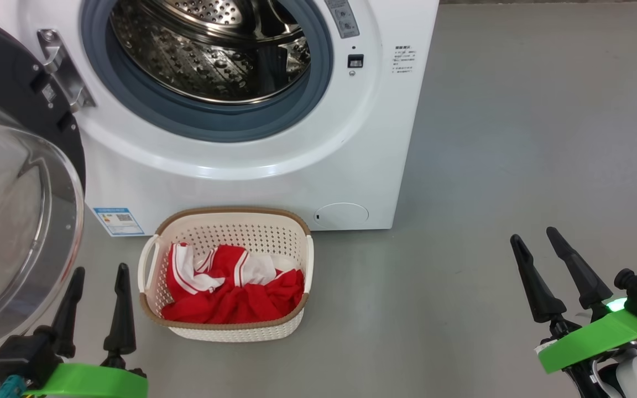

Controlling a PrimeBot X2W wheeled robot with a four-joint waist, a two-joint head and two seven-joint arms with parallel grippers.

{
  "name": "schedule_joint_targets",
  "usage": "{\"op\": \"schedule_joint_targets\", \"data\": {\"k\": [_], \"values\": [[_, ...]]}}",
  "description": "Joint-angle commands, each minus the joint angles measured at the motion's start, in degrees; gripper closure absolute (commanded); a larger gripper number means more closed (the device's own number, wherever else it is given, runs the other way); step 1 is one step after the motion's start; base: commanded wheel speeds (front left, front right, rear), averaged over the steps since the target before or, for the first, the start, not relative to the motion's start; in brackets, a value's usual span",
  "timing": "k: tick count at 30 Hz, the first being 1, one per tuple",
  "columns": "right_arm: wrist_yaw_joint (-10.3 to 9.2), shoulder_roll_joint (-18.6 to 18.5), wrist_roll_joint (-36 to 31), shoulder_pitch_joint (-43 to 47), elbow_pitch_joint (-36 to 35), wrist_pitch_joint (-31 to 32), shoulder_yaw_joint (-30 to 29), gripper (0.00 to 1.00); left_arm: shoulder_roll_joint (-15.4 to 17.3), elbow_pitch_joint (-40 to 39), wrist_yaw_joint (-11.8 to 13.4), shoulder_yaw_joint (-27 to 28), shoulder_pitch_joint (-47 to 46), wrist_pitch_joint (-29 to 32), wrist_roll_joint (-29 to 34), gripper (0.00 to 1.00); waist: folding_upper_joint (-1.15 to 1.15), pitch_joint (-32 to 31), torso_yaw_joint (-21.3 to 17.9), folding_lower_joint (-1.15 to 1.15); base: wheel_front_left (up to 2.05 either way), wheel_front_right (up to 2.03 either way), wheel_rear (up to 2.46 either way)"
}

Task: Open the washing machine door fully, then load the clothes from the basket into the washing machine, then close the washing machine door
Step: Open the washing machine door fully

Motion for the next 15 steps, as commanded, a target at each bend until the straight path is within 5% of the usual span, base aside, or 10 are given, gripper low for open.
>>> {"op": "schedule_joint_targets", "data": {"k": [1, 15], "values": [[0.52, -1.2, -0.5, 0.2, -1.6, -0.7, 0.7, 0.00, 0.8, -1.8, -0.4, 2.3, -0.7, -0.5, 0.6, 0.00, 0.00, 0.1, -0.2, 0.00, 0.00, 0.00, 0.00], [0.52, -1.0, -0.8, 0.9, -2.0, -0.7, -0.1, 0.00, 0.3, -2.9, -0.5, 2.4, -0.2, -0.5, 1.2, 0.00, 0.00, -0.4, -0.3, 0.00, 0.00, 0.00, 0.00]]}}
